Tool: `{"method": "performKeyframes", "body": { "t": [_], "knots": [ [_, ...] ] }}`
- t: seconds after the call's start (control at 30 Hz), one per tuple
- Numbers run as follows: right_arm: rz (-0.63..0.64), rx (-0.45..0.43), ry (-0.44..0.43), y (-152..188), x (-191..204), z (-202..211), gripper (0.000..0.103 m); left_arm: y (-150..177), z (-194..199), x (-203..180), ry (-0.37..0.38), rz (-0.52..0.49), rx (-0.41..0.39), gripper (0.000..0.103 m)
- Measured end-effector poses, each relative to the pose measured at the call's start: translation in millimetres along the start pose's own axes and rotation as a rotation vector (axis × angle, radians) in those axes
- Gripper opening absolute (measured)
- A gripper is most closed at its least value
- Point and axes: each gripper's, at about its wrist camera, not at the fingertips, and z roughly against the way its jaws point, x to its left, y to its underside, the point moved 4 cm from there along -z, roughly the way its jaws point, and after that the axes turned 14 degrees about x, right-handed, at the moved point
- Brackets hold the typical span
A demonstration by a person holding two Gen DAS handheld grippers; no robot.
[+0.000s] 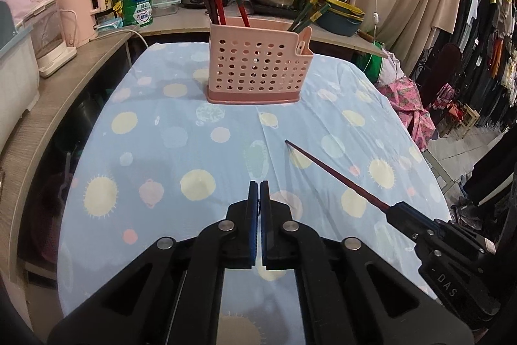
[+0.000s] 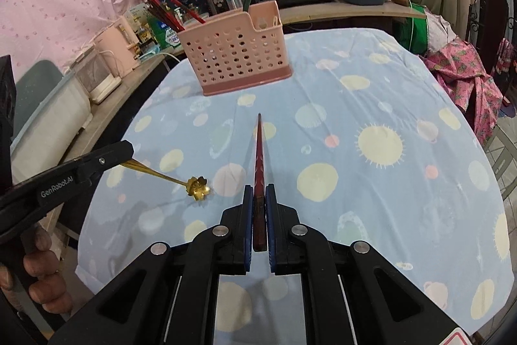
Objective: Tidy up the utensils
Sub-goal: 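Lift and carry the spoon and chopstick over the pink basket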
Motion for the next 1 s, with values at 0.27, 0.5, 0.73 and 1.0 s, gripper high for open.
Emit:
{"method": "performKeyframes", "body": {
  "t": [0.27,0.5,0.73,1.0],
  "knots": [
    [0.004,-0.112,-0.045,-37.1,7.0,33.6,0.007,-25.6,23.6,-0.8,-0.017,-0.024,-0.06,0.001],
    [-0.021,-0.163,-0.093,-66.0,5.8,45.5,0.007,-43.9,35.1,-0.9,-0.018,-0.027,-0.098,0.001],
    [-0.028,-0.232,-0.1,-93.7,6.2,59.5,0.007,-67.3,44.7,1.1,-0.02,-0.028,-0.135,0.001],
    [-0.04,-0.318,-0.101,-129.3,3.2,76.5,0.007,-102.7,58.9,8.5,-0.015,-0.024,-0.183,0.001]
  ]
}}
